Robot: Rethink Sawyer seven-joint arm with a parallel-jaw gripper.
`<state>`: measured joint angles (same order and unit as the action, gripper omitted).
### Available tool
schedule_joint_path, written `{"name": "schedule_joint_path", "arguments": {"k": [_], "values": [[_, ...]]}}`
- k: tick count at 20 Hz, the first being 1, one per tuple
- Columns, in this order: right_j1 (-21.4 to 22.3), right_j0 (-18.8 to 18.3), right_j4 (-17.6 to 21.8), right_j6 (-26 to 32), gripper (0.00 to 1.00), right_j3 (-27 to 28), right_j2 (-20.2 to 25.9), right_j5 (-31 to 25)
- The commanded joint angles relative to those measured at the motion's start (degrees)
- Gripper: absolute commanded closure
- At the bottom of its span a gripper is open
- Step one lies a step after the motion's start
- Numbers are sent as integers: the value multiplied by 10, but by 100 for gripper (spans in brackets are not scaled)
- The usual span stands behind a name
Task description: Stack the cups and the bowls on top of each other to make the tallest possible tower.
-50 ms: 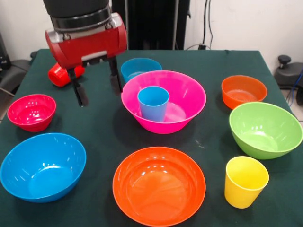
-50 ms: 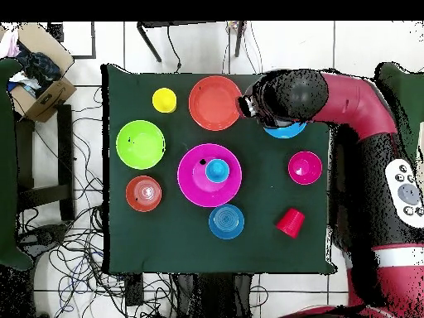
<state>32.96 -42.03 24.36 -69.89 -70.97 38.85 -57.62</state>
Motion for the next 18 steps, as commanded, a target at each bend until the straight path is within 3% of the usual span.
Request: {"name": "schedule_joint_path", "arguments": {"k": [1,13,18], "values": [[-70,4,58,261,0,88,30,-100],[-97,8,101,328,0,169,14,-127],[-101,3,105,336,0,170,19,-111]]}}
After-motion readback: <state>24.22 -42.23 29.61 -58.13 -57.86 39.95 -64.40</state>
